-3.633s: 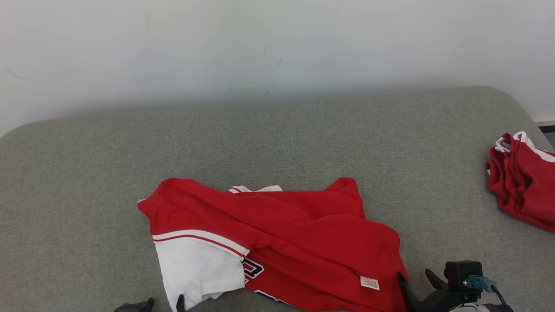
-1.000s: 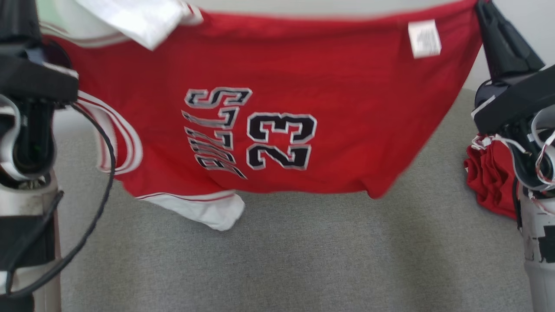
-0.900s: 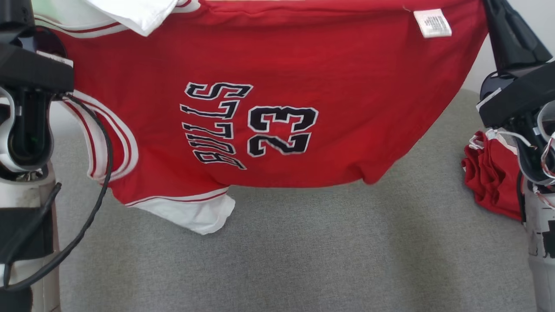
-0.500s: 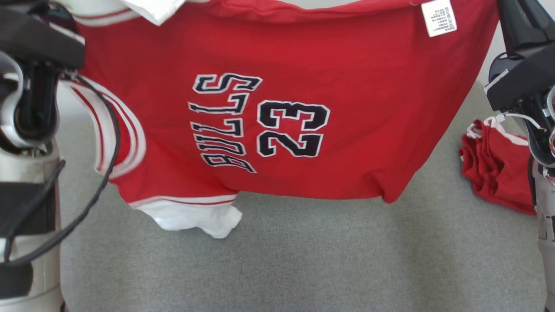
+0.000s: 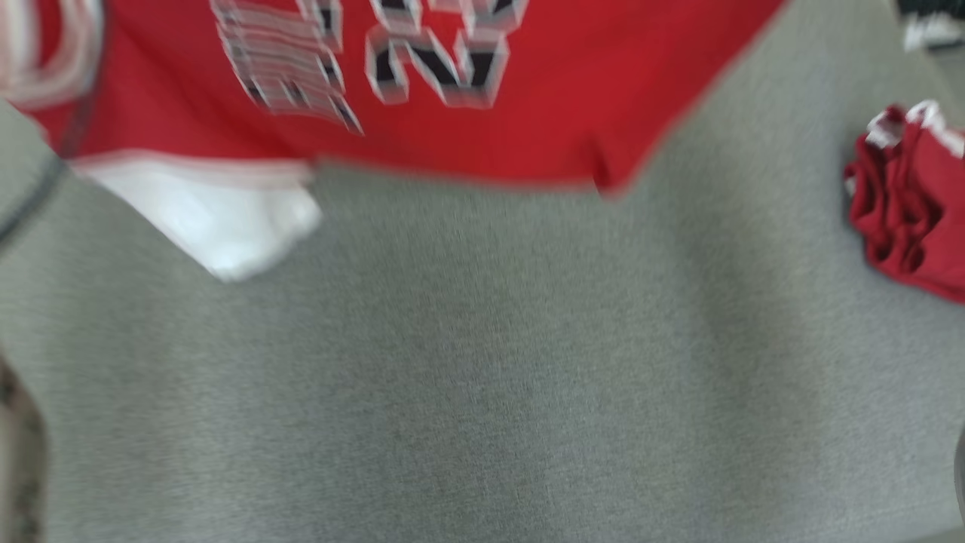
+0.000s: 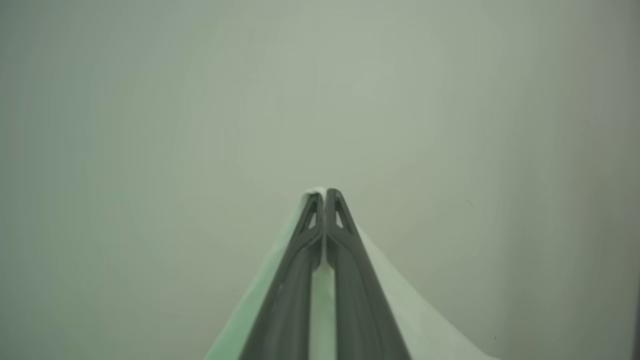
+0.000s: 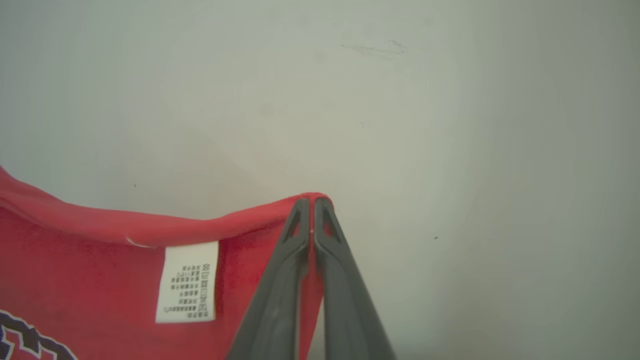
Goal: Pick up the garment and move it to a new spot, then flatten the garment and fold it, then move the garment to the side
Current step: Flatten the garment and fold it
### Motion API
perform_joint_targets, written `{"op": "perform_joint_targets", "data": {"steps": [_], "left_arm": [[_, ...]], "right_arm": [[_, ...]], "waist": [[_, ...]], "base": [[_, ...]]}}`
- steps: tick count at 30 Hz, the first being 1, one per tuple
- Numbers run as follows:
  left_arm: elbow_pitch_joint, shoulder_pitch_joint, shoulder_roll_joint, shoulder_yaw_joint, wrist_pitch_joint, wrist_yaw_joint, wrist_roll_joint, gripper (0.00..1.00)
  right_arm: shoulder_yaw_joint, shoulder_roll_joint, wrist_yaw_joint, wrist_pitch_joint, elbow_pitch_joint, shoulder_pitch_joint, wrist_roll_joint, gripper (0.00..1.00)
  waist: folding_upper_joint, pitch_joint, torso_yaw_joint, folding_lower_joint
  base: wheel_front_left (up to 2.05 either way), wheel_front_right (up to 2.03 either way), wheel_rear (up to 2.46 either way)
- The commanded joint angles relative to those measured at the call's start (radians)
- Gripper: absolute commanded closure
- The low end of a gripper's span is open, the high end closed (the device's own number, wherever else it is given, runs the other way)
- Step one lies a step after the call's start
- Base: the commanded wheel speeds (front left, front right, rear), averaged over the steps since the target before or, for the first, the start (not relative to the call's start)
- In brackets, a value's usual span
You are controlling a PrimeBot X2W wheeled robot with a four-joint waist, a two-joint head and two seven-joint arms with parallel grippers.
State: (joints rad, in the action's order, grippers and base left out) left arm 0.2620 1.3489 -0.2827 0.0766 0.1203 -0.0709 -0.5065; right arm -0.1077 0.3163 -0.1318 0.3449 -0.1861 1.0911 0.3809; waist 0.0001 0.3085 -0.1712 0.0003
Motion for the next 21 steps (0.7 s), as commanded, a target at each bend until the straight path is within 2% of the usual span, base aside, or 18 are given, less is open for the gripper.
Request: {"op": "perform_joint_targets", "data": {"steps": [1,7,10,11,14,17,21], "left_arm": [[0.009,0.058,-0.022,0.014,-0.028,-0.001,0.043,1.00],[0.015,0.241,-0.061,0.012,-0.216,0.013,0.141,1.00],[0.019,0.306,-0.068,0.016,-0.313,0.000,0.166,1.00],[0.019,0.306,-0.068,0.016,-0.313,0.000,0.166,1.00],[0.014,0.344,-0.080,0.021,-0.365,-0.014,0.192,1.00],[-0.015,0.305,-0.093,0.036,-0.382,-0.029,0.213,1.00],[-0.072,0.195,-0.095,0.034,-0.385,-0.046,0.203,1.00]], "right_arm": [[-0.002,-0.018,0.003,-0.029,-0.023,0.055,-0.022,1.00],[0.046,-0.089,0.003,-0.215,-0.132,0.220,-0.128,1.00],[0.086,-0.105,0.003,-0.327,-0.178,0.283,-0.203,1.00],[0.086,-0.105,0.003,-0.327,-0.178,0.283,-0.203,1.00],[0.115,-0.106,0.003,-0.430,-0.211,0.311,-0.294,1.00],[0.126,-0.110,0.003,-0.522,-0.242,0.306,-0.379,1.00],[0.086,-0.114,0.003,-0.580,-0.307,0.255,-0.440,1.00]], "waist": [[-0.0001,0.220,-0.045,-0.0003],[-0.0001,0.312,-0.096,-0.0003],[-0.0001,0.346,-0.114,-0.0003],[-0.0001,0.346,-0.114,-0.0003],[-0.0001,0.386,-0.123,-0.0003],[-0.0001,0.430,-0.126,-0.0003],[-0.0001,0.464,-0.109,-0.0003]], "base": [[0.00,0.00,0.00],[0.00,0.00,0.00],[0.00,0.00,0.00],[0.00,0.00,0.00],[0.00,0.00,0.00],[0.00,0.00,0.00],[0.00,0.00,0.00]]}}
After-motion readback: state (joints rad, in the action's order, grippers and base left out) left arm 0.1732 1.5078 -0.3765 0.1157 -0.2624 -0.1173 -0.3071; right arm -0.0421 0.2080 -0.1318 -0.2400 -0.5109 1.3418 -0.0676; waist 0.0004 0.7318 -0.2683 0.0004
